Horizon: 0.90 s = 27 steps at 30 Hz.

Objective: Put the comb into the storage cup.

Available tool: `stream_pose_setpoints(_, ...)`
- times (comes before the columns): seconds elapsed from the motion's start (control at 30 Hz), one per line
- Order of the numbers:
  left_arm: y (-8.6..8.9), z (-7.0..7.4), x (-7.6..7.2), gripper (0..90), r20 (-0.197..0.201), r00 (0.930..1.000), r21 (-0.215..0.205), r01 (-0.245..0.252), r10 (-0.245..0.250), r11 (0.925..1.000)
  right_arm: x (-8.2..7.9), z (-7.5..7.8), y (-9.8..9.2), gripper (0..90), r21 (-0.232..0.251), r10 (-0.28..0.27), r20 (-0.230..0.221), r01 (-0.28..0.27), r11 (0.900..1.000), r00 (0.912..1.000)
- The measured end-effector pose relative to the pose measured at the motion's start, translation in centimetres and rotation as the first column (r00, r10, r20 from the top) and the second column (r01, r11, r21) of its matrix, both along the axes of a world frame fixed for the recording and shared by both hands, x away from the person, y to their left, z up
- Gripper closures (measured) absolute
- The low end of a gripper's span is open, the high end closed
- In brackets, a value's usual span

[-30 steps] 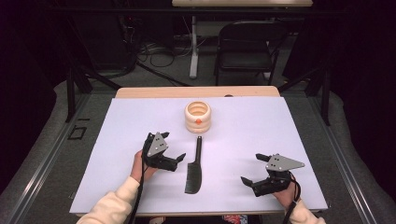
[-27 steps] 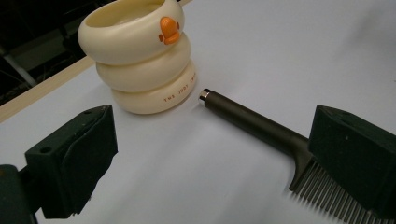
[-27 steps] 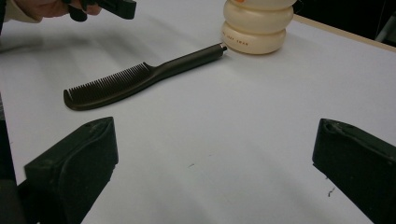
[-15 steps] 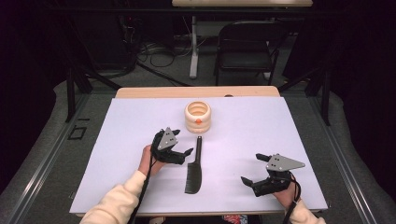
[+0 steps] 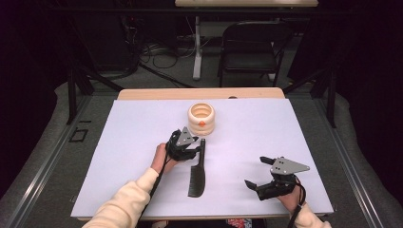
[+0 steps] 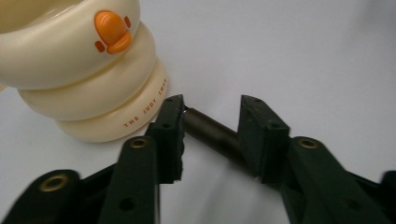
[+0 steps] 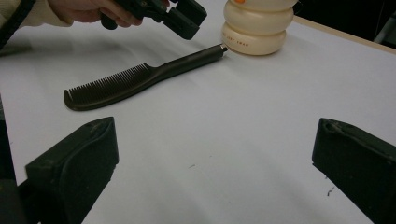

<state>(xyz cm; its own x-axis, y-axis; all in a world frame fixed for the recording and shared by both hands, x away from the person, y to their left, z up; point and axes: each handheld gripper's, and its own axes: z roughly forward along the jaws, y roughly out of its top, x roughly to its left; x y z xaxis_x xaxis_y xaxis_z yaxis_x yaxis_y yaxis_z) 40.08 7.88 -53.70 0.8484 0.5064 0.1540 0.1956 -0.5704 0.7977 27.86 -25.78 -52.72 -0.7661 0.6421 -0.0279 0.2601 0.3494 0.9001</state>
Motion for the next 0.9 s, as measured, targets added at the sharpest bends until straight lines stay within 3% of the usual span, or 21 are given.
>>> stream_pose_setpoints(0.17, -0.9, -0.2, 1.0, 78.1, -0.019, 0.9998, -0.014, 0.005, -0.005, 0.9999, 0.0, 0.0, 0.0, 0.0, 0.002, -0.002, 0.0, 0.002, 1.0, 1.0)
stream_pose_setpoints(0.37, -1.6, -0.5, 2.1, 89.3, -0.04, 0.9992, 0.0, 0.002, -0.002, 1.0, 0.1, -0.1, 0.0, 0.1, 0.001, -0.006, -0.003, 0.006, 1.0, 1.0)
stream_pose_setpoints(0.63, -2.9, -0.6, 2.8, 90.0, -0.041, 0.9991, 0.033, 0.012, -0.011, 0.9994, 0.1, 0.0, -0.1, 0.1, 0.001, -0.006, -0.002, 0.006, 1.0, 1.0)
stream_pose_setpoints(0.9, -3.7, -1.5, 3.8, 90.0, -0.073, 0.9974, 0.078, 0.011, -0.005, 0.9969, 0.0, 0.0, -0.1, 0.1, 0.001, -0.007, 0.003, 0.007, 1.0, 1.0)
